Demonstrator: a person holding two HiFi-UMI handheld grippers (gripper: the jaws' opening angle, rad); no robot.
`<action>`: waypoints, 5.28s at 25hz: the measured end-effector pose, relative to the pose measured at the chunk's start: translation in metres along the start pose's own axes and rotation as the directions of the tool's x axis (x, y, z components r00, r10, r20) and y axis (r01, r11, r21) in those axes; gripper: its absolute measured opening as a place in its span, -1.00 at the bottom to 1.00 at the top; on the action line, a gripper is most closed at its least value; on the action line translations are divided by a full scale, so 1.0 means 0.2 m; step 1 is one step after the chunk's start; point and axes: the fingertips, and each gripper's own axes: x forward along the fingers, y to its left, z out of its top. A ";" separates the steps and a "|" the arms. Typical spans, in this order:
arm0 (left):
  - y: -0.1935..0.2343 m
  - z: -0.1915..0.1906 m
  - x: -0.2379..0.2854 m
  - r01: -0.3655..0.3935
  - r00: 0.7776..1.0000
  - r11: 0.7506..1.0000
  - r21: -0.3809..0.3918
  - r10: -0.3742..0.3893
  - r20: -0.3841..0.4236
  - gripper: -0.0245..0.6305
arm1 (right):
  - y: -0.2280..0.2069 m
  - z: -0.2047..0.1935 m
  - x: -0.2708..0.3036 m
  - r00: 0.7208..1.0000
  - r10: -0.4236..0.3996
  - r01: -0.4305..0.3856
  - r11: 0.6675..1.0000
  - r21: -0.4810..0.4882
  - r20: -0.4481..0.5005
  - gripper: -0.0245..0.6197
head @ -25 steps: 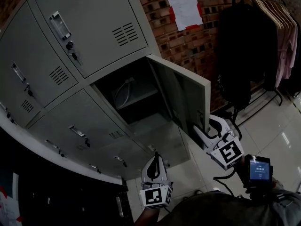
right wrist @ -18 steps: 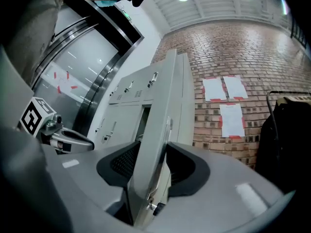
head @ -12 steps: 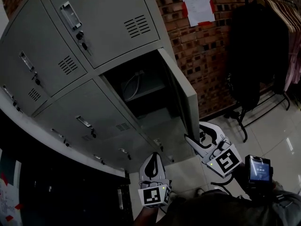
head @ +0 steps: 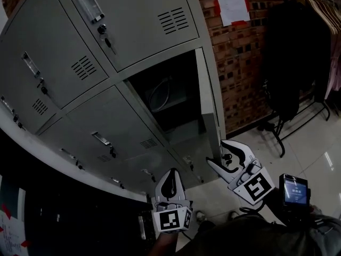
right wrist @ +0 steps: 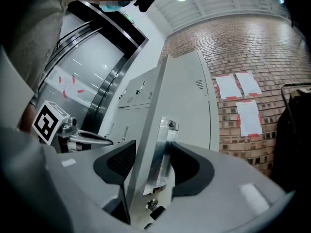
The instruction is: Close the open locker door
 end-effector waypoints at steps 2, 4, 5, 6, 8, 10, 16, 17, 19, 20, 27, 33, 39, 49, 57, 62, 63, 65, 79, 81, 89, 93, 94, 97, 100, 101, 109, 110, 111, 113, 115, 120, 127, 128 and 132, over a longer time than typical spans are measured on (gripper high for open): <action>0.06 -0.01 0.02 0.024 1.000 1.000 -0.004 -0.024 0.005 -0.93 | 0.03 0.00 0.05 1.000 -0.020 0.020 1.000 -0.001 0.000 -0.19; 0.12 -0.01 0.04 0.048 0.999 0.999 -0.008 -0.048 0.010 -0.93 | 0.07 -0.01 0.10 0.999 -0.038 0.038 0.999 -0.008 -0.005 -0.20; 0.16 -0.01 0.05 0.060 0.998 0.998 -0.011 -0.060 0.013 -0.93 | 0.09 -0.01 0.13 0.999 -0.045 0.045 0.999 -0.015 -0.008 -0.22; 0.19 -0.02 0.07 0.072 0.997 0.997 -0.013 -0.072 0.017 -0.93 | 0.11 -0.02 0.16 0.999 -0.052 0.051 0.998 -0.024 -0.011 -0.24; 0.25 -0.03 0.10 0.094 0.995 0.995 -0.019 -0.094 0.024 -0.93 | 0.14 -0.03 0.22 0.998 -0.063 0.062 0.997 -0.044 -0.015 -0.26; 0.31 -0.04 0.14 0.115 0.993 0.993 -0.024 -0.114 0.034 -0.93 | 0.17 -0.03 0.29 0.997 -0.074 0.073 0.996 -0.057 -0.016 -0.28; 0.50 -0.07 0.20 0.164 0.985 0.986 -0.018 -0.163 0.057 -0.93 | 0.22 -0.08 0.51 0.992 -0.124 0.123 0.990 -0.074 -0.009 -0.29; 0.54 -0.08 0.21 0.167 0.984 0.986 -0.017 -0.166 0.059 -0.93 | 0.23 -0.09 0.55 0.991 -0.132 0.130 0.988 -0.078 -0.010 -0.29; 0.61 -0.10 0.22 0.169 0.984 0.986 -0.015 -0.168 0.057 -0.93 | 0.23 -0.11 0.63 0.989 -0.146 0.144 0.986 -0.089 -0.012 -0.29; 0.65 -0.11 0.23 0.168 0.984 0.986 -0.014 -0.167 0.055 -0.93 | 0.24 -0.12 0.66 0.988 -0.151 0.149 0.984 -0.098 -0.013 -0.29; 0.85 -0.17 0.30 0.153 0.987 0.988 -0.024 -0.152 0.058 -0.93 | 0.22 -0.19 0.91 0.985 -0.171 0.164 0.974 -0.154 -0.033 -0.45; 0.95 -0.18 0.35 0.139 0.988 0.990 -0.031 -0.137 0.066 -0.93 | 0.17 -0.26 1.09 0.980 -0.187 0.172 0.968 -0.184 -0.067 -0.45; 1.05 -0.20 0.37 0.109 0.992 0.993 -0.037 -0.106 0.065 -0.93 | 0.10 -0.31 1.21 0.971 -0.220 0.196 0.957 -0.213 -0.092 -0.44; 1.11 -0.21 0.37 0.081 0.995 0.996 -0.033 -0.079 0.056 -0.93 | 0.05 -0.34 1.30 0.967 -0.234 0.207 0.952 -0.227 -0.100 -0.47; 1.10 -0.21 0.36 0.078 0.996 0.997 -0.026 -0.077 0.053 -0.93 | 0.05 -0.35 1.30 0.969 -0.220 0.186 0.951 -0.247 -0.116 -0.48; 1.08 -0.21 0.35 0.082 0.995 0.996 -0.021 -0.081 0.054 -0.93 | 0.04 -0.36 1.28 0.968 -0.220 0.186 0.952 -0.244 -0.119 -0.47; 1.07 -0.21 0.35 0.083 0.995 0.996 -0.021 -0.082 0.054 -0.93 | 0.04 -0.36 1.27 0.968 -0.220 0.186 0.952 -0.243 -0.120 -0.47; 1.07 -0.20 0.35 0.084 0.995 0.996 -0.017 -0.083 0.047 -0.93 | 0.04 -0.36 1.26 0.968 -0.221 0.188 0.953 -0.240 -0.121 -0.47; 0.80 -0.14 0.32 0.075 0.997 0.997 -0.019 -0.074 0.028 -0.93 | 0.01 -0.31 0.98 0.976 -0.185 0.162 0.969 -0.187 -0.117 -0.46; 0.71 -0.12 0.31 0.068 0.997 0.997 -0.019 -0.068 0.030 -0.93 | -0.01 -0.30 0.89 0.977 -0.176 0.153 0.972 -0.175 -0.120 -0.46; 0.28 -0.08 0.15 0.001 1.000 1.000 -0.021 -0.001 -0.003 -0.93 | -0.03 -0.27 0.45 0.986 -0.105 0.092 0.990 -0.104 -0.128 -0.51; 0.11 -0.08 0.04 -0.035 0.999 0.999 -0.017 0.035 -0.027 -0.93 | -0.01 -0.25 0.24 0.990 -0.072 0.064 0.995 -0.071 -0.118 -0.53; 0.07 -0.07 0.01 -0.040 0.999 0.999 -0.013 0.040 -0.027 -0.93 | -0.01 -0.23 0.20 0.991 -0.066 0.059 0.996 -0.063 -0.114 -0.54; -0.01 -0.02 -0.05 -0.040 0.999 0.999 0.000 0.040 -0.020 -0.93 | 0.02 -0.18 0.10 0.993 -0.057 0.050 0.997 -0.064 -0.101 -0.56; -0.07 0.02 -0.11 -0.023 1.000 1.000 0.006 0.023 -0.005 -0.93 | 0.08 -0.13 0.01 0.994 -0.061 0.055 0.996 -0.068 -0.090 -0.58; -0.09 0.04 -0.14 -0.015 1.000 1.000 0.006 0.015 0.003 -0.93 | 0.10 -0.11 -0.02 0.994 -0.066 0.060 0.996 -0.071 -0.087 -0.59; -0.12 0.08 -0.53 0.051 0.999 0.999 -0.020 -0.051 -0.002 -0.93 | 0.41 -0.05 -0.28 0.983 -0.139 0.132 0.989 -0.063 -0.121 -0.62; -0.12 0.07 -0.59 0.058 0.998 0.998 -0.028 -0.058 -0.008 -0.93 | 0.46 -0.05 -0.32 0.980 -0.148 0.141 0.988 -0.063 -0.134 -0.62; -0.12 0.05 -0.64 0.065 0.998 0.997 -0.037 -0.066 -0.016 -0.93 | 0.51 -0.05 -0.36 0.976 -0.159 0.151 0.986 -0.063 -0.147 -0.62; -0.12 0.01 -0.75 0.084 0.996 0.995 -0.058 -0.086 -0.032 -0.93 | 0.61 -0.06 -0.44 0.967 -0.183 0.175 0.983 -0.062 -0.175 -0.63; -0.14 -0.01 -0.85 0.105 0.993 0.992 -0.075 -0.109 -0.043 -0.93 | 0.69 -0.06 -0.52 0.958 -0.205 0.196 0.979 -0.063 -0.201 -0.63; -0.21 -0.01 -1.02 0.151 0.987 0.983 -0.101 -0.157 -0.045 -0.93 | 0.83 -0.06 -0.69 0.937 -0.244 0.231 0.970 -0.080 -0.251 -0.65; -0.26 0.04 -1.16 0.143 0.989 0.984 -0.110 -0.147 -0.033 -0.93 | 0.92 -0.02 -0.81 0.935 -0.239 0.230 0.971 -0.067 -0.261 -0.69; -0.27 0.04 -1.17 0.137 0.989 0.984 -0.111 -0.141 -0.033 -0.93 | 0.92 -0.02 -0.82 0.936 -0.234 0.225 0.972 -0.062 -0.265 -0.70; -0.31 0.07 -1.20 0.117 0.992 0.987 -0.111 -0.121 -0.030 -0.93 | 0.91 0.00 -0.86 0.938 -0.225 0.217 0.974 -0.059 -0.264 -0.75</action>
